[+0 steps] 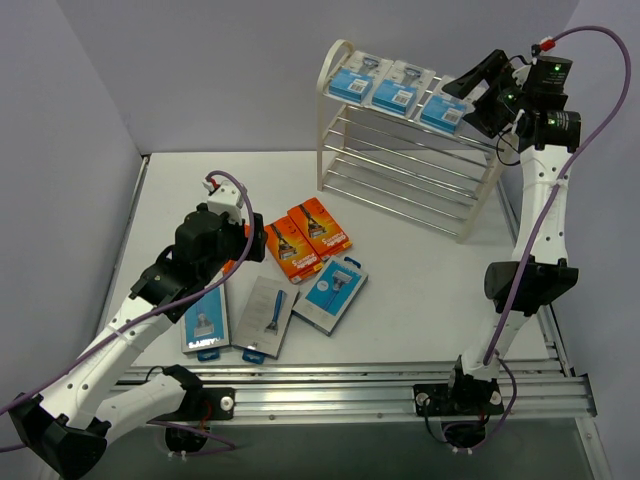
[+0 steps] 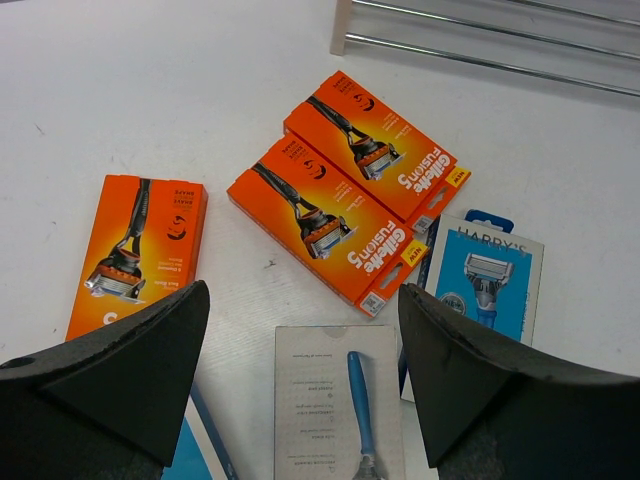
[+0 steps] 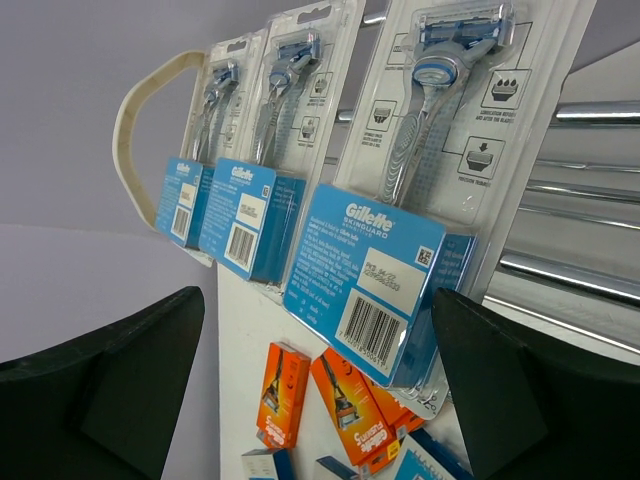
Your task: Place and organize the shaving razors onto the shelf
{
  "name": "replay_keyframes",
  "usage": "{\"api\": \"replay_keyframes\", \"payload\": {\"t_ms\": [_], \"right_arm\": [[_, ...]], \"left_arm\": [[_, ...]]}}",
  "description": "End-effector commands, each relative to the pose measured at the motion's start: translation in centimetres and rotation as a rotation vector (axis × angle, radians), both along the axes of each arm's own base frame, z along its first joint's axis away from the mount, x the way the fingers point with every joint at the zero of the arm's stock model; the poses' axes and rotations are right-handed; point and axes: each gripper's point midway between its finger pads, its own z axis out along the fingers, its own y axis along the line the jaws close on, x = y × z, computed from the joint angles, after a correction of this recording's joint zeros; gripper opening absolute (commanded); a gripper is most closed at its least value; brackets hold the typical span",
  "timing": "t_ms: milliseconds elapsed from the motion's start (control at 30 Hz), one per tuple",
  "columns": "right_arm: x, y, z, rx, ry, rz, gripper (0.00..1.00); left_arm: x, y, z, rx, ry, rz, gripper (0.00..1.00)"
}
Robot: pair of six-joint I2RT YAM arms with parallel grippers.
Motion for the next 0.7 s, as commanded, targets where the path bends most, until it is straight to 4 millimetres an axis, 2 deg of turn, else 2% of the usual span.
{"api": "replay_keyframes", "payload": {"t_ms": [0, 667], "right_arm": [[0.7, 0.7, 0.7, 0.009, -0.043, 0.031, 0.92], [2.0, 1.0, 0.2, 0.024, -0.059, 0.044, 0.92]], "left_arm": [[0.1, 0.1, 0.8, 0.005, -0.022, 0.005, 0.85], [0.2, 0.0, 0.5, 0.010, -0.015, 0.003, 0.86]]}}
